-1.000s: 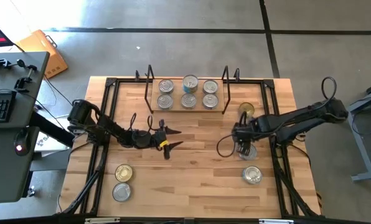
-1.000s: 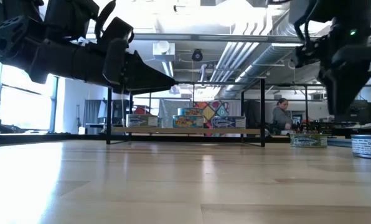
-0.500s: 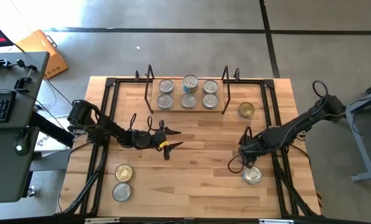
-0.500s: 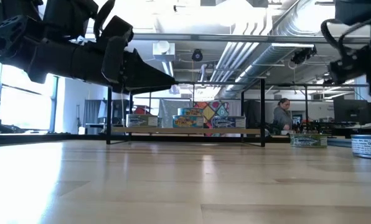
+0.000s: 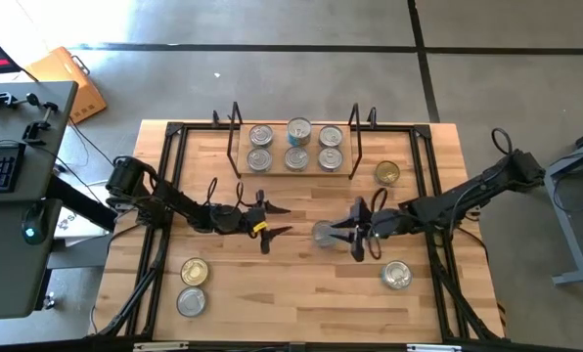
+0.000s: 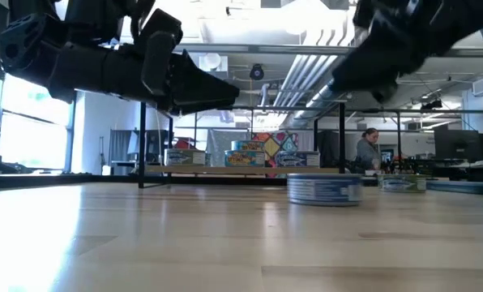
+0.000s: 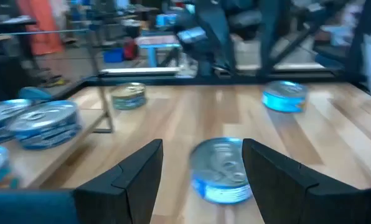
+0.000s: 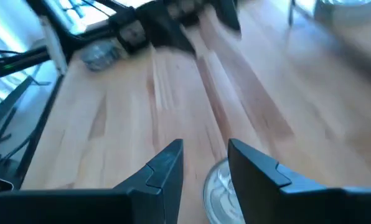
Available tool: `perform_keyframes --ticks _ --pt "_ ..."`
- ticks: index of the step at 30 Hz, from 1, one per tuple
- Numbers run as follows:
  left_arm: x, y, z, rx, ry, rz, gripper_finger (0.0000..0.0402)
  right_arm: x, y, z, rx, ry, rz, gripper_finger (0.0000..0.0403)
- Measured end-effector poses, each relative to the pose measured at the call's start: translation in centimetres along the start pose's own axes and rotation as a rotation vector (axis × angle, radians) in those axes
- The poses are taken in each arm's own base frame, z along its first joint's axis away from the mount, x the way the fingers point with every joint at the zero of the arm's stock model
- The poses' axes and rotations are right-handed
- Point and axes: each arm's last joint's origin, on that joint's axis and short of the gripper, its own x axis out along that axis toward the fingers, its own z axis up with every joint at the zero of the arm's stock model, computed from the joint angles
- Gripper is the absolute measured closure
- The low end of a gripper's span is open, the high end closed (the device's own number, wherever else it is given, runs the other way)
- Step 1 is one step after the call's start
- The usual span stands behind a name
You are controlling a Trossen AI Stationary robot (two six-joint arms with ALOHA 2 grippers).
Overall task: Stack canned seafood by type on shelf
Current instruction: Stack the blue tuna can on top of the blue tuna can on the shelf
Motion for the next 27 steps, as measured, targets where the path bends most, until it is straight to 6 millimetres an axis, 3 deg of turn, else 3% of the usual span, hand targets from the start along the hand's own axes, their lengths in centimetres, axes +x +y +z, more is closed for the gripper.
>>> perform_keyframes --ticks 5,10,16,20,27 --pt "1.1 -0.9 0.2 0.1 0.081 -0.113 0.019 0.1 -0.2 -0.2 -0.07 -0.014 -0.045 0.0284" --pt "4.4 -0.9 2.0 0.125 0.284 -0.343 0.0194 0.8 -0.9 -1.2 -0.078 -0.03 -0.209 0.0284" --pt "7.5 0.2 4.1 0.21 0.527 -0.393 0.0216 1.7 -2.7 -3.1 0.003 0.076 -0.406 0.0284" --pt "8.6 0.4 3.7 0.223 0.527 -0.375 0.0233 2.5 -4.0 -4.5 0.127 0.127 -0.532 0.0284" --pt "9.8 -0.1 1.2 0.327 0.536 -0.246 0.0238 4.7 -4.2 -6.0 0.153 0.23 -0.429 0.0284"
